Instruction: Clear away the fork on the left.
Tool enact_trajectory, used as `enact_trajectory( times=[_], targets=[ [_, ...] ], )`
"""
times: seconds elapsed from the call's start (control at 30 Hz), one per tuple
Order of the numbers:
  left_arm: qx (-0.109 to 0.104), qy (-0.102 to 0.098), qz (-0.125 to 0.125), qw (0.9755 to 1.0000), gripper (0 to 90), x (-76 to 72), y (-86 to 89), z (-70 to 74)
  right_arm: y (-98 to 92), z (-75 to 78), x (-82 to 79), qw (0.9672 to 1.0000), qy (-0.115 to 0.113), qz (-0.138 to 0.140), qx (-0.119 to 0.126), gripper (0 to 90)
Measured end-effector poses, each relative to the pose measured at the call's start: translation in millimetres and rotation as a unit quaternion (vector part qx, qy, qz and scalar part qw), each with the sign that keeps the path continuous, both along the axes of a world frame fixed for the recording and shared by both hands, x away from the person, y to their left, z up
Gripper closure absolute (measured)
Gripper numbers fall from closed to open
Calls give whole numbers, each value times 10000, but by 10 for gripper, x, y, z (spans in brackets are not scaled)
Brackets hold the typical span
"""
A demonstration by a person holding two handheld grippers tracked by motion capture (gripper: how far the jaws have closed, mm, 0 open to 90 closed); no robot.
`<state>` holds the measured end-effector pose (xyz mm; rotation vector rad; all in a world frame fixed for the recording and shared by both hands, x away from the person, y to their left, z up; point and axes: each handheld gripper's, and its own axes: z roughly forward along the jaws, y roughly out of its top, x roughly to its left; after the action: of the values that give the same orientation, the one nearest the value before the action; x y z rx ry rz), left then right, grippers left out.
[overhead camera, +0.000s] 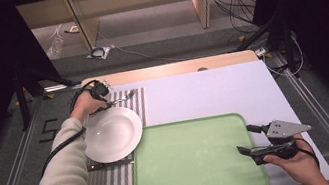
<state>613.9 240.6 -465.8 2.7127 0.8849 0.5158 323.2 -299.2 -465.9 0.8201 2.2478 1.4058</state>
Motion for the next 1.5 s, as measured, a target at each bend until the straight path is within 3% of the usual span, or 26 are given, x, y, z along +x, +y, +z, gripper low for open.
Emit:
enact_trajectory(
  times=[0.17,0.53,0.9,1.27,1.5],
  targets=[
    [123,47,-32,9999,756,-13,-53,-3,3,10,-6,10000,3,1,-41,197],
    [168,137,273,9994,766,3,-95,5,14,26,-19,10000,-41,19,-4,197],
    [45,117,458,9989,770,-9,-78,6,13,30,-19,10000,-41,5,3,197],
    [105,-139,488,9987,770,-39,-66,6,7,33,-16,10000,-49,-18,-25,197],
    [14,-300,567,9979,770,-54,-60,67,11,35,-19,10000,-71,-14,15,198]
  ],
)
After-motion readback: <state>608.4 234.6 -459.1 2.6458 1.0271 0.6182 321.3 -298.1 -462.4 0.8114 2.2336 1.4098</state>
